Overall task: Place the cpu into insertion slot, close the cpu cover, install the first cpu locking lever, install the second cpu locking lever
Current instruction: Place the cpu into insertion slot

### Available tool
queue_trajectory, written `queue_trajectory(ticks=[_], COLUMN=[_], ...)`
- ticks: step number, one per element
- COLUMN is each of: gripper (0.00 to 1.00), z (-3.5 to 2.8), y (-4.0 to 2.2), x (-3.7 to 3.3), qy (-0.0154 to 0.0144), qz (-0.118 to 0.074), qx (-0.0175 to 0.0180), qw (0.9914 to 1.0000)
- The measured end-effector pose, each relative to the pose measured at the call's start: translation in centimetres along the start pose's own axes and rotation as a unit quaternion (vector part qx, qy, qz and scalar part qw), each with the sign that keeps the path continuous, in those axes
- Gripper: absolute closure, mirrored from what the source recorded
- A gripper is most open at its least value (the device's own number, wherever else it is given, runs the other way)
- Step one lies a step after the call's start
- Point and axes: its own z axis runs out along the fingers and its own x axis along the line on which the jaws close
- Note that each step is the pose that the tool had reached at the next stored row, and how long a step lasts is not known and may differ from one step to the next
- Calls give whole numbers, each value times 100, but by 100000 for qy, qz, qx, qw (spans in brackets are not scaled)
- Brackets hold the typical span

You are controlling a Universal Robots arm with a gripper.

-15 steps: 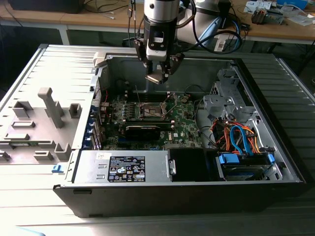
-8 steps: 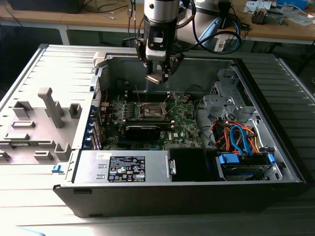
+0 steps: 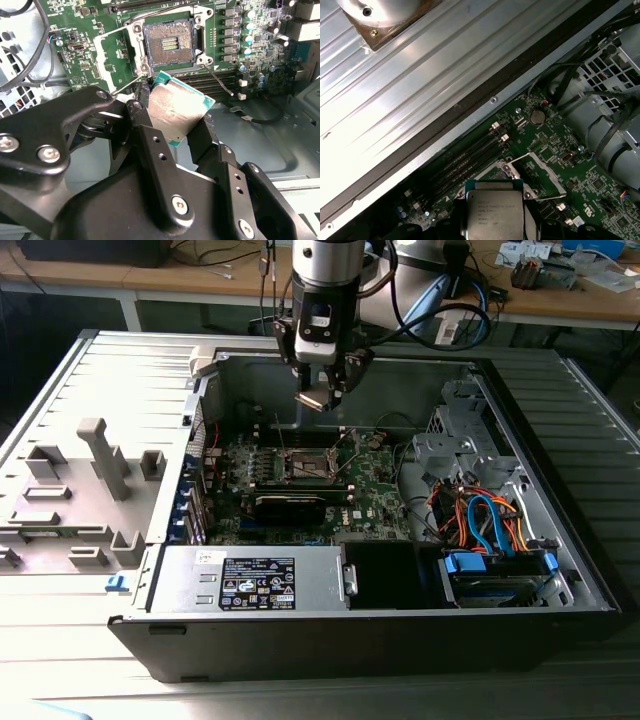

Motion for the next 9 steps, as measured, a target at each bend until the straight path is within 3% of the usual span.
queue_trajectory(ticks=[9], gripper=[45], z=[2], y=[0], x=[0], qy=[-43], qz=[815], qx=[-13], qw=[99997])
